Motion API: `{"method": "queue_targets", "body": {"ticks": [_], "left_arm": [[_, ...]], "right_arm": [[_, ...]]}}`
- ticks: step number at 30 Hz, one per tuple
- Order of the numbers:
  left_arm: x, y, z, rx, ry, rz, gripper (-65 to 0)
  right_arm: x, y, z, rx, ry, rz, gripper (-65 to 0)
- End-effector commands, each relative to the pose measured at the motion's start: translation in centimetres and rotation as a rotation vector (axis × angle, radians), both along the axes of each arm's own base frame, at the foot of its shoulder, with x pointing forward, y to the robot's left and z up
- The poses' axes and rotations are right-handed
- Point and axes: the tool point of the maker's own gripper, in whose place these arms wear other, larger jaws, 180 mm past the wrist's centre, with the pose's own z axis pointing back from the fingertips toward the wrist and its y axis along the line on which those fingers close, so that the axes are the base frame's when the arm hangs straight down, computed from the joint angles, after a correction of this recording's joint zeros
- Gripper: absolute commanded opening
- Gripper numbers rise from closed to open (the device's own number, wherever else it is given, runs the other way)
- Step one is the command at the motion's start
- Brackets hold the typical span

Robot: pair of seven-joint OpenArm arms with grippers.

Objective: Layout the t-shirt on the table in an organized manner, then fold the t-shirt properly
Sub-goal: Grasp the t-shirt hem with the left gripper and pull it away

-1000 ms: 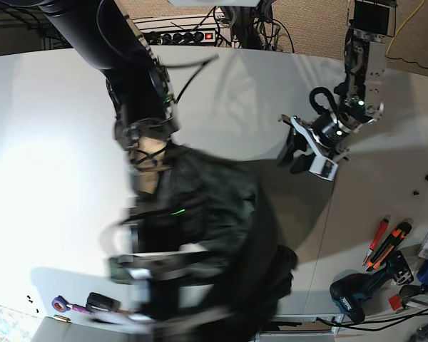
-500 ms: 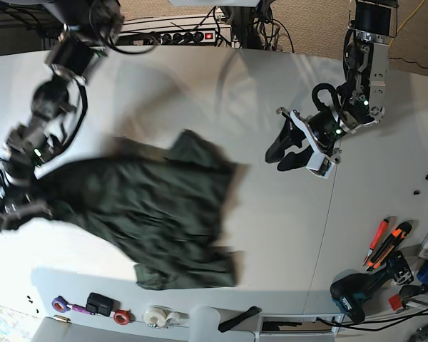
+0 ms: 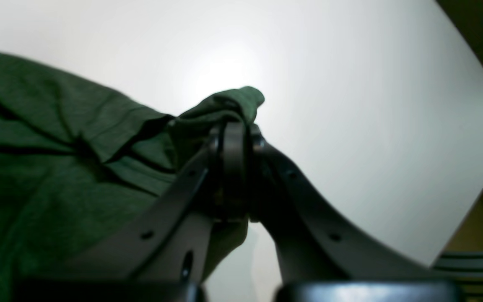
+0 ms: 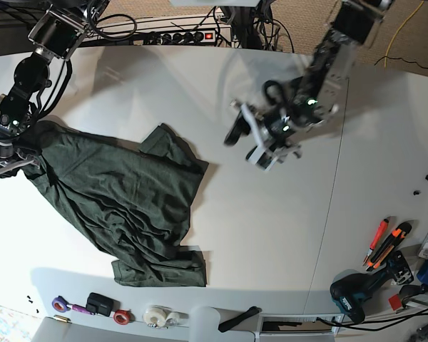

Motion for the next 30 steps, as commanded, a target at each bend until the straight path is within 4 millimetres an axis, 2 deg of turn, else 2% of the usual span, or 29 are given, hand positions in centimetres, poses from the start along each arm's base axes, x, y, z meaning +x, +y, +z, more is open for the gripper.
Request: {"method": "queue_targets", "body": {"ticks": [1, 5, 12, 20, 22, 24, 28, 30], "left_arm": [[0.6, -1.5, 1.7, -0.049, -0.027, -0.005, -28.5], [0.4, -4.6, 2.2, -0.126, 0.048, 0.014, -29.0], [-1.1, -9.1, -0.1, -0.168, 0.206, 0.014, -29.0], [-2.2, -12.2, -1.1, -0.189, 0.283, -0.011, -29.2], [-2.3, -12.7, -1.3, -0.197, 0.302, 0.002, -33.4], [-2.5, -13.4, -1.6, -0.194, 0.309, 0.000, -40.1], [-1.5, -12.9, -2.3, -0.130, 0.227, 0.008, -65.0], [-0.7, -12.7, -2.0, -0.095, 0.185, -0.001, -65.0]], "right_arm": [[0.8, -0.5, 2.2, -0.037, -0.060, 0.013, -65.0], [1.2, 0.2, 1.9, -0.012, -0.060, 0.045, -65.0], [1.4, 0.5, 1.8, 0.010, -0.071, 0.056, -65.0], [1.5, 0.8, 1.6, 0.023, -0.065, 0.075, -65.0], [1.5, 0.8, 1.6, 0.024, -0.065, 0.075, -65.0], [1.5, 0.8, 1.6, 0.024, -0.065, 0.075, -65.0], [1.5, 0.8, 1.5, 0.025, -0.061, 0.073, -65.0], [1.5, 0.8, 1.5, 0.025, -0.062, 0.073, -65.0]]}}
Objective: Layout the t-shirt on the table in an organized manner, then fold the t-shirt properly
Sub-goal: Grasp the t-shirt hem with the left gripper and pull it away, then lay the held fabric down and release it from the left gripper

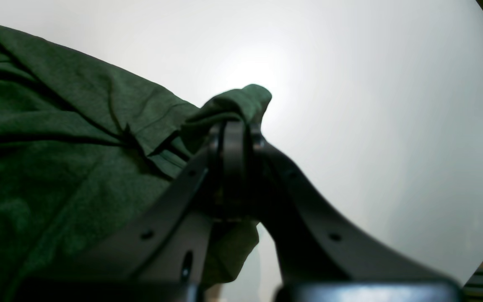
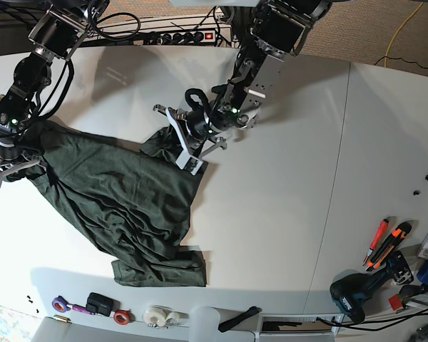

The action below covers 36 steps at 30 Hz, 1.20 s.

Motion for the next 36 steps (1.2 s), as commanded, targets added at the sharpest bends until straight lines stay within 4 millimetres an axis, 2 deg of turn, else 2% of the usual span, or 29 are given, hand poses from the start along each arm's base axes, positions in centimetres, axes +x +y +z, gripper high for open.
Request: {"method": "queue_targets", "body": {"ticks": [1, 5, 10, 15, 20, 24, 29, 33, 36], "left_arm": [[0.6, 0.3, -0.2, 0.069, 0.004, -0.005, -65.0], [3.7, 4.7, 0.7, 0.175, -0.071, 0.001, -65.0], [7.2, 11.0, 3.3, 0.302, -0.200, 0.023, -65.0], [9.9, 15.0, 5.3, 0.389, -0.285, 0.046, -65.0], [13.8, 17.5, 9.2, 0.454, -0.404, 0.085, -65.0], [17.3, 19.0, 13.9, 0.474, -0.503, 0.153, -65.0], [20.4, 20.3, 19.7, 0.496, -0.602, 0.204, -65.0], [21.9, 21.8, 23.3, 0.521, -0.618, 0.248, -65.0], [21.3, 22.3, 25.0, 0.461, -0.576, 0.223, -65.0]], "right_arm": [[0.7, -0.6, 2.2, -0.040, -0.053, 0.004, -65.0], [0.8, -0.6, 2.3, -0.044, -0.061, 0.007, -65.0], [0.9, -0.6, 2.6, -0.052, -0.076, 0.012, -65.0], [1.2, -0.6, 3.2, -0.070, -0.106, 0.022, -65.0], [1.9, -0.4, 4.3, -0.065, -0.167, 0.048, -65.0], [2.1, -0.7, 4.9, -0.071, -0.184, 0.054, -65.0], [2.0, -1.1, 5.5, -0.092, -0.185, 0.054, -65.0], [1.9, -1.4, 5.7, -0.100, -0.182, 0.050, -65.0], [1.9, -1.4, 5.6, -0.101, -0.178, 0.048, -65.0]]}}
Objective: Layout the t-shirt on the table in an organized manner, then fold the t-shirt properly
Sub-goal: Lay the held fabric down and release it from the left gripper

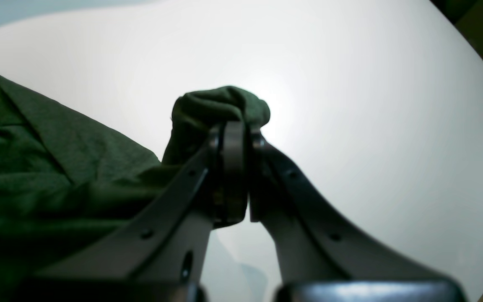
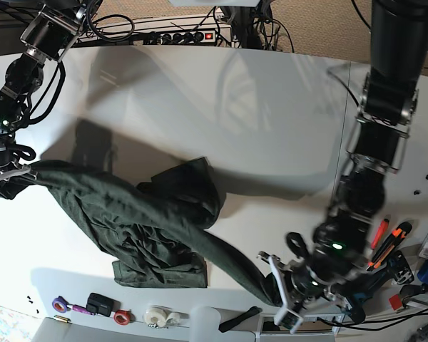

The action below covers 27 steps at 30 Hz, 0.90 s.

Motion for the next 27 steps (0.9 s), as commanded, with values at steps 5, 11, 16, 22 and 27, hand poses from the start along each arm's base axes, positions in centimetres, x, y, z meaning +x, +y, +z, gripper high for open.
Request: {"method": "queue_targets", "body": {"ticks": [5, 11, 16, 22, 27], "left_arm": [[-4.0, -1.3, 5.1, -0.145, -0.019, -0.267, -65.0], [-14.9, -3.9, 3.6, -0.264, 0.057, -0.699, -65.0], [-23.0, -5.6, 0.3, -0.378, 0.216, -0.877, -65.0], [-26.6, -5.8, -3.2, -0.397, 0.344, -0.876, -65.0], [-25.8, -4.7, -6.2, -0.284, 0.370, -0.765, -28.5]], "right_arm": [[0.4, -0.7, 2.4, -0.053, -0.048, -0.003, -65.0], [0.3, -0.7, 2.2, -0.053, -0.039, -0.005, -65.0], [0.3, -0.7, 2.1, -0.052, -0.037, -0.005, -65.0], [0.1, -0.9, 2.1, -0.063, -0.025, -0.013, -65.0], [0.1, -0.9, 2.1, -0.065, -0.023, -0.014, -65.0]]}}
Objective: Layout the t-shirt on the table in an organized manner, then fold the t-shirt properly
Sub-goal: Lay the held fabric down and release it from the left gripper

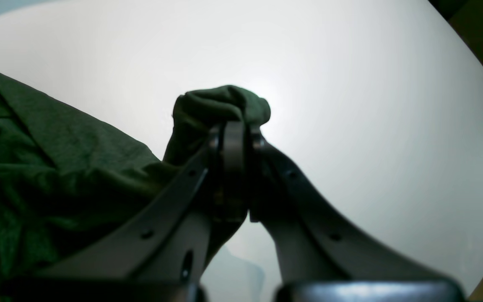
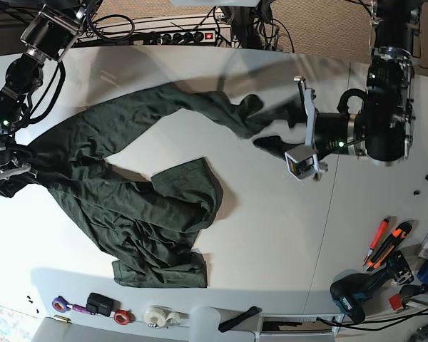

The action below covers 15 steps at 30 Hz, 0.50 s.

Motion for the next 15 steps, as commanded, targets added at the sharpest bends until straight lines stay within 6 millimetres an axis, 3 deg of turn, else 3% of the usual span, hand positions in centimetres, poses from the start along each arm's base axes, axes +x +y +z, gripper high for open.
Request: {"method": "queue_targets", "body": {"ticks": [1, 4, 8, 12, 15], "left_arm": [[0.9, -0.1, 1.2, -0.031, -0.047, 0.032, -22.8], [3.8, 1.2, 0.6, -0.004, -0.080, 0.227, -21.7], [8.3, 3.5, 0.0, -0.008, -0.100, 0.504, -28.0], [9.8, 2.4, -3.9, -0.034, 0.066, 0.569, -28.4], [10.7, 0.4, -7.2, -0.055, 0.218, 0.572, -28.4]], "right_arm": [[0.4, -0.6, 2.3, -0.052, -0.049, 0.001, -65.0], [0.4, -0.6, 2.3, -0.052, -0.049, 0.001, -65.0], [0.4, -0.6, 2.2, -0.047, -0.042, -0.001, -65.0], [0.4, -0.5, 2.0, -0.043, -0.039, -0.001, -65.0], [0.4, -0.6, 2.0, -0.042, -0.038, -0.001, -65.0]]}}
